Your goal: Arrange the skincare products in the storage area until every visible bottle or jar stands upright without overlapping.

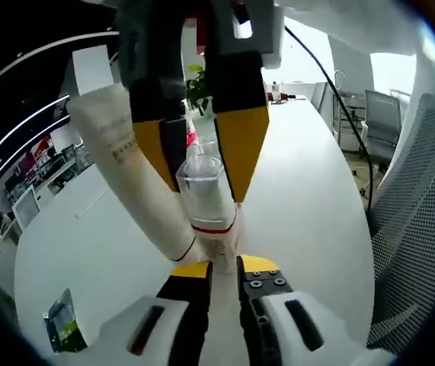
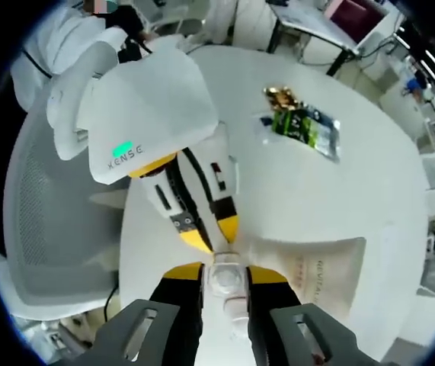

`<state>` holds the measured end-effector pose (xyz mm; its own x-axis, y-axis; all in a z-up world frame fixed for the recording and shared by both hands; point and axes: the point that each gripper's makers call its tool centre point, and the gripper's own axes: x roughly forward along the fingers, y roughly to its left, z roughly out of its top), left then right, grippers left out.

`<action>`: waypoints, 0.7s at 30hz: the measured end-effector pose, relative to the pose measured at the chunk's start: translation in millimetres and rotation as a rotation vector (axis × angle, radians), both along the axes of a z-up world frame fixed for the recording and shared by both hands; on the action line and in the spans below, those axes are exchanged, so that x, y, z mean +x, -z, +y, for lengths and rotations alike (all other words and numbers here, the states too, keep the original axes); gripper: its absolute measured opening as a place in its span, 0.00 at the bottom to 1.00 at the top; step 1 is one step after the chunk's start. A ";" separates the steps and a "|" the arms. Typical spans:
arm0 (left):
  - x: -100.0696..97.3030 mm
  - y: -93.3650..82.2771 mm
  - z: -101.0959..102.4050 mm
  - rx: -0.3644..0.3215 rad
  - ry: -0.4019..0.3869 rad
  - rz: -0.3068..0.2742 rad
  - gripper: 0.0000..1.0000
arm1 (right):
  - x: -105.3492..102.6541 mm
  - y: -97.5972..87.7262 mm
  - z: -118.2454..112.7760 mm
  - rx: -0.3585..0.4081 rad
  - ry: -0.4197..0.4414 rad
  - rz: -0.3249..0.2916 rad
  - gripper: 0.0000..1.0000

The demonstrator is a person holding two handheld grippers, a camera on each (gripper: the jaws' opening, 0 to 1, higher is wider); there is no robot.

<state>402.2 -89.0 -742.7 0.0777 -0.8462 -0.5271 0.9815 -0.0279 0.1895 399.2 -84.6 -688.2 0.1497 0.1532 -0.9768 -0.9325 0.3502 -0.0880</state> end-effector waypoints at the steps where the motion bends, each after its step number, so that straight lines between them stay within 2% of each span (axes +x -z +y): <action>1: 0.1 0.1 0.1 0.001 0.000 0.001 0.14 | 0.1 -1.2 0.1 0.003 0.000 -0.004 0.14; 7: 1.4 0.6 0.4 0.004 -0.005 -0.002 0.14 | -3.4 -14.8 1.7 0.033 0.010 -0.042 0.14; 13: 0.1 0.8 -0.3 0.003 -0.004 -0.003 0.14 | -2.3 -34.0 1.7 0.109 0.058 -0.124 0.13; 17: -1.9 2.1 -1.0 0.006 0.000 -0.006 0.14 | -5.6 -43.3 -5.6 0.141 0.101 -0.159 0.13; 21: -2.8 4.3 -1.8 0.012 -0.003 -0.005 0.13 | -14.7 -44.5 -17.6 0.148 0.148 -0.178 0.13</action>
<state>399.4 -90.8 -746.9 0.0833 -0.8398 -0.5365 0.9806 -0.0269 0.1942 384.5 -102.3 -643.7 0.3481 0.2566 -0.9017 -0.8449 0.5025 -0.1832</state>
